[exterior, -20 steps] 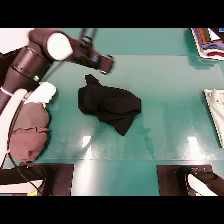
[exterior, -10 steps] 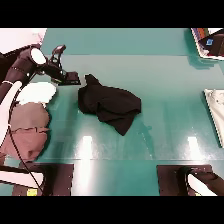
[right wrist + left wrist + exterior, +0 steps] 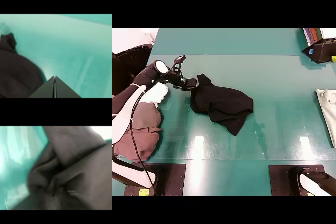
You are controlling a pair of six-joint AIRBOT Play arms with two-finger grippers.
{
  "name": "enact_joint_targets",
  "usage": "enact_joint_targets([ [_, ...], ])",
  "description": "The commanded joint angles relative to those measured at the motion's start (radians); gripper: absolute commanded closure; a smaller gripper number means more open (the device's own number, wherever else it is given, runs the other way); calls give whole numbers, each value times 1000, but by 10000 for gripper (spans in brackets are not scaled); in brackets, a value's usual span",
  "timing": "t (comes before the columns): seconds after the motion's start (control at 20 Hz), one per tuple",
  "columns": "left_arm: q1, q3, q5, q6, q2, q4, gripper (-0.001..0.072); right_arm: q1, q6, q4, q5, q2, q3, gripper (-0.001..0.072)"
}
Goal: Fold the shirts.
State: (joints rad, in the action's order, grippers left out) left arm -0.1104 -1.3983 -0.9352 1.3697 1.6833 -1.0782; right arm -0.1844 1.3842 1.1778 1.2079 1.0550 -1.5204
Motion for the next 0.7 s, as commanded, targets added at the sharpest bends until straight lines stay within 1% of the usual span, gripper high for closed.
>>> enact_joint_targets([
  [0.0, -5, -34, 13, -5, 5, 5, 681, -1, 3, 4, 89, 46, 1, 691],
  [0.1, -5, -99, -38, -6, 5, -18, 681, 24, 16, -2, 174, 101, 2, 691],
  [0.2, -5, -182, -97, -9, 2, -48, 681, 46, 52, -1, 260, 177, 2, 691],
  [0.3, -5, -243, -136, -9, 3, -47, 681, 49, 60, -10, 285, 259, 23, 683],
  [0.35, -5, -256, -142, -9, 2, -46, 681, 48, 60, -43, 268, 296, 64, 522],
  [0.4, -5, -259, -142, -9, 3, -43, 681, 48, 60, -101, 249, 333, 111, 233],
  [0.45, -5, -258, -143, -9, 3, -44, 681, 48, 59, -181, 218, 373, 160, 135],
  [0.55, -5, -257, -146, -9, 3, -44, 681, 43, 44, -358, 127, 459, 258, 136],
  [0.6, -5, -257, -147, -9, 3, -44, 681, 37, -2, -459, 82, 500, 290, 139],
  [0.65, -5, -257, -147, -9, 3, -43, 681, 22, -37, -527, 56, 544, 305, 139],
])
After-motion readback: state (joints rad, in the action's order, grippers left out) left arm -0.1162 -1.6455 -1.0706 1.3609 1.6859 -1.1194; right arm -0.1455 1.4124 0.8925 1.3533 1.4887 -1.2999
